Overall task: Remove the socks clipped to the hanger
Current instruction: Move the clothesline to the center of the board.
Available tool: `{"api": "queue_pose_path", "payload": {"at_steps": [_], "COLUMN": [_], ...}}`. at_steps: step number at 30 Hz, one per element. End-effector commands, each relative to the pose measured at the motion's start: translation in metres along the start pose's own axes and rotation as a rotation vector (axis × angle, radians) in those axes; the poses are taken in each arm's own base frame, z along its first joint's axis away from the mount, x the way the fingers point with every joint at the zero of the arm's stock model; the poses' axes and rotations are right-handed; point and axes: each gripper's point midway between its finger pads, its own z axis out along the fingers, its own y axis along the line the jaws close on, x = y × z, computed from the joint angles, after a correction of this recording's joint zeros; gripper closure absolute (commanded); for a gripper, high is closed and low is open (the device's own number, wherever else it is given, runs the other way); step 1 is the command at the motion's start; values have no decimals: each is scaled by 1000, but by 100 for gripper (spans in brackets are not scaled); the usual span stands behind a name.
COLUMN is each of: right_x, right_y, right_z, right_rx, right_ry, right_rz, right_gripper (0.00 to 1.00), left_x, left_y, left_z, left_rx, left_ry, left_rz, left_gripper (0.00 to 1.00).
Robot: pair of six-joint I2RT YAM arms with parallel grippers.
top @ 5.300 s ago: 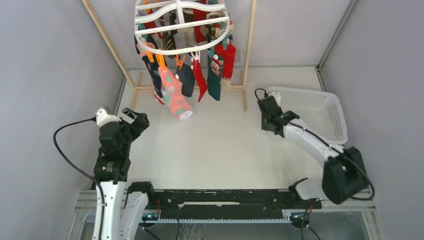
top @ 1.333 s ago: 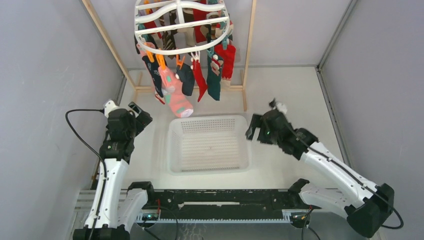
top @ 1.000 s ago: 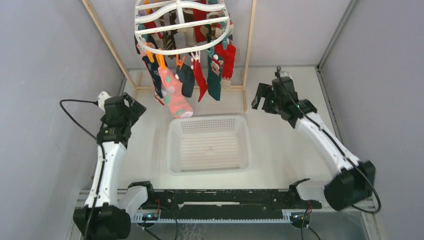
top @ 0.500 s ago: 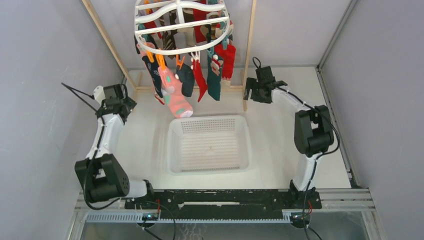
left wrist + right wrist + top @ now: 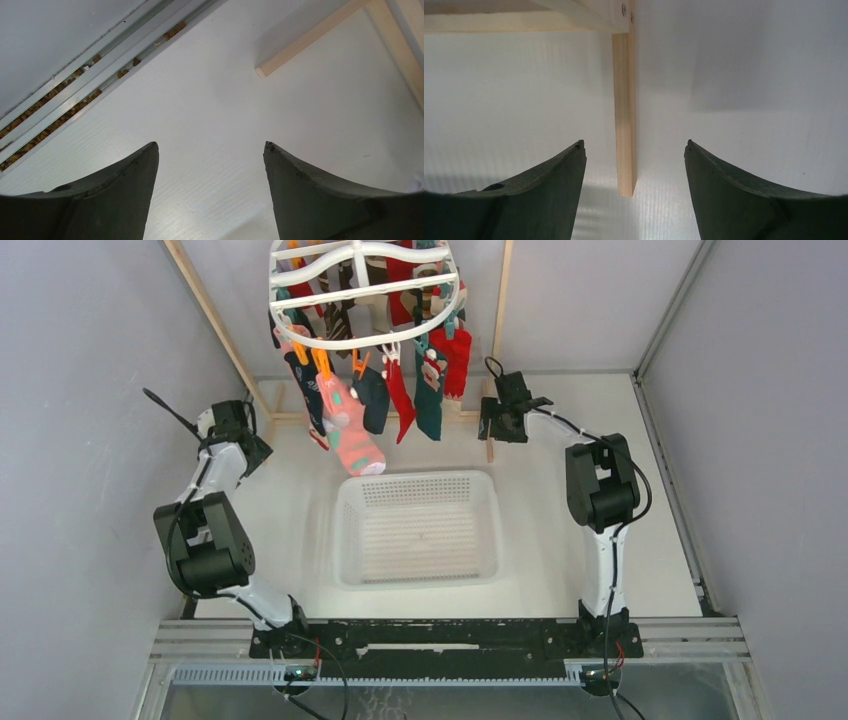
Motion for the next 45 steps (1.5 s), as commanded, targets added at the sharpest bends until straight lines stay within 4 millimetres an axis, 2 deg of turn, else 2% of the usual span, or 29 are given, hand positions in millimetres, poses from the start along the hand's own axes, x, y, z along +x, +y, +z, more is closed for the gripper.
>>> {"api": "queue_pose_path", "payload": {"at_steps": [1,5,8,16,21,24,28,34,35,39,45], "right_x": [-19,-16,-14,-9,-6,-1,5,11,12,19,21], "right_y": [8,8,8,14,19,20,19,10,9,-1,-11], "right_z": [-4,-2,-1,14,22,28,32,33,33,33,24], "right_rx": [32,46,45,23,18,30,45,55,56,47,25], "right_ry": [-58,-46,-39,-5,16,33,57,74,79,100,116], "right_rz": [-62,-80,-87,-100,-116,-134,-143,-127,-124,-88,-36], "right_gripper": [22,23,27,32,36,45,49,72,78,89,95], "left_x": [-21,-19,-18,-30,-35,-31,-22,-25,-26,-24,-23], "left_y": [-12,-13,-16,-34,-37,-41,-48,-51,-50,-49,-52], "left_z": [2,10,15,22,28,31,39,34,32,29,18], "left_rx": [50,46,54,96,92,109,142,166,165,167,178], "left_ry": [-9,13,34,75,93,108,138,130,129,131,121], "left_rz": [21,36,52,153,211,223,241,243,243,242,252], "left_gripper": [23,24,25,37,37,37,37,40,40,40,40]}}
